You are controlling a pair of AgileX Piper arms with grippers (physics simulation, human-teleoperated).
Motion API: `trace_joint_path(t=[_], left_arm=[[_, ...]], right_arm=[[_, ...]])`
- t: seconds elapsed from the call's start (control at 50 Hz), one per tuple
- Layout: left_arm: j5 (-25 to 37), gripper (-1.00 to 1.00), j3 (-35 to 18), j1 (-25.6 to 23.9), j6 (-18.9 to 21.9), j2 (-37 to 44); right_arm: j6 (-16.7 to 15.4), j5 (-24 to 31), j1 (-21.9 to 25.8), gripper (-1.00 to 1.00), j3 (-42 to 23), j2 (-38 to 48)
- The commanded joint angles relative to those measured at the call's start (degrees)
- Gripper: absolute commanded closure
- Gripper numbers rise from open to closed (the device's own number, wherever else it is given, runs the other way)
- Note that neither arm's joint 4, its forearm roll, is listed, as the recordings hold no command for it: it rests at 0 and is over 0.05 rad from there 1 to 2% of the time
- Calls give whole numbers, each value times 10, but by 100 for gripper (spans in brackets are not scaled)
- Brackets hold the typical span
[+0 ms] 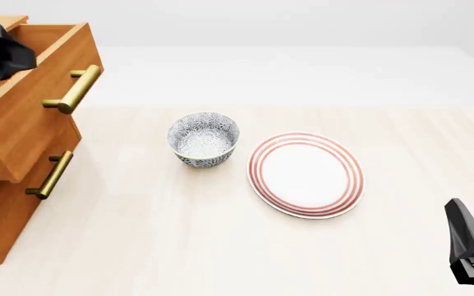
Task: Open the top drawer of the cabinet.
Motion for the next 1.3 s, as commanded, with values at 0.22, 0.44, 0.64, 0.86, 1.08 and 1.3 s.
trace_joint_path(t=[0.22, 0.44, 0.64, 0.86, 1.08, 1.3], left_arm=[[-32, -100, 31, 5, -9, 8], [-45, -100, 48, 7, -13, 13], [-59, -100, 59, 5, -17, 20], [-69, -100, 68, 7, -18, 28], [-77, -100, 82, 9, -20, 27], [-88, -100, 87, 6, -23, 36]], right_arm=[[0, 0, 0, -100, 0, 0], [0, 0, 0, -100, 0, 0], [0, 0, 0, -100, 0, 0], [0, 0, 0, -100, 0, 0], [0, 0, 0, -100, 0, 0], [0, 0, 0, -100, 0, 0]])
